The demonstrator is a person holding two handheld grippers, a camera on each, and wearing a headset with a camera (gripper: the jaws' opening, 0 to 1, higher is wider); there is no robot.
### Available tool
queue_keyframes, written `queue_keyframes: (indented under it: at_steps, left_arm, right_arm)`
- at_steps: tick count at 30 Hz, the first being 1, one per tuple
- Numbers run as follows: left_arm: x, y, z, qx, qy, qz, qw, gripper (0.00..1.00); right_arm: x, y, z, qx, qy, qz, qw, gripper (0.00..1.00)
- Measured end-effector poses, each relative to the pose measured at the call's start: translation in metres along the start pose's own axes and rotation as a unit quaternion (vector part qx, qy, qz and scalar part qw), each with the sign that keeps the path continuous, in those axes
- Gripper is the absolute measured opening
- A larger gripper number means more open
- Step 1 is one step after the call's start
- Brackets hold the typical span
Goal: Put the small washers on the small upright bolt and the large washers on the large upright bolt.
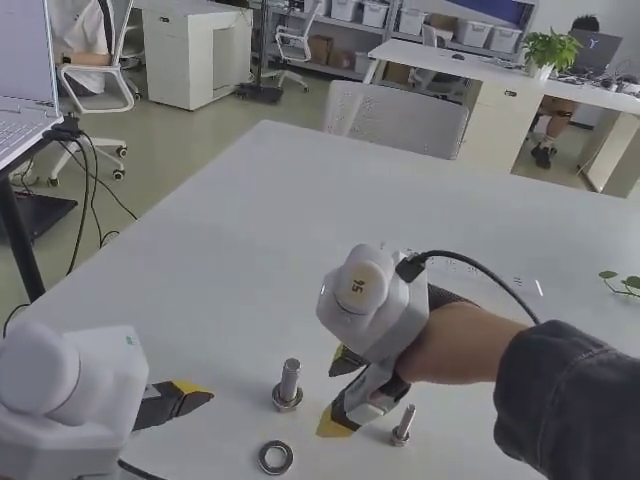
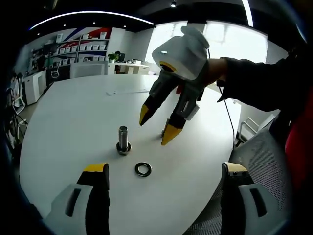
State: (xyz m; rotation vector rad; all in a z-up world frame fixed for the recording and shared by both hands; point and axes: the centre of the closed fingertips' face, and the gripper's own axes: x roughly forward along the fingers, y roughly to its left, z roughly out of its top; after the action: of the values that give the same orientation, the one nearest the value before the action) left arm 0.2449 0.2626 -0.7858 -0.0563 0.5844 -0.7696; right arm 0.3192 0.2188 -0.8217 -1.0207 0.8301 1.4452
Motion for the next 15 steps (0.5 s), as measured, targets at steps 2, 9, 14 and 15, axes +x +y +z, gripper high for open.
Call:
queue_keyframes:
  at_steps: [2, 9, 14, 15]
  left_arm:
    - [-0.001, 0.000, 0.000, 0.000, -0.001, 0.001, 1.0000, 0.96]
    - [-0.002, 0.000, 0.002, 0.003, -0.004, 0.002, 1.0000, 0.96]
    - [-0.004, 0.000, 0.004, 0.006, -0.007, 0.004, 1.0000, 0.96]
    - [-0.004, 0.000, 0.004, 0.006, -0.007, 0.003, 1.0000, 0.96]
  right_arm:
    - [0.000, 0.004, -0.001, 0.000, 0.000, 0.001, 1.0000, 0.44]
    - [0.001, 0.022, -0.004, 0.008, -0.009, 0.007, 0.9999, 0.43]
    - [0.006, 0.031, -0.002, 0.011, -0.012, 0.014, 0.9998, 0.43]
    - [0.007, 0.032, -0.001, 0.010, -0.012, 0.015, 0.9998, 0.43]
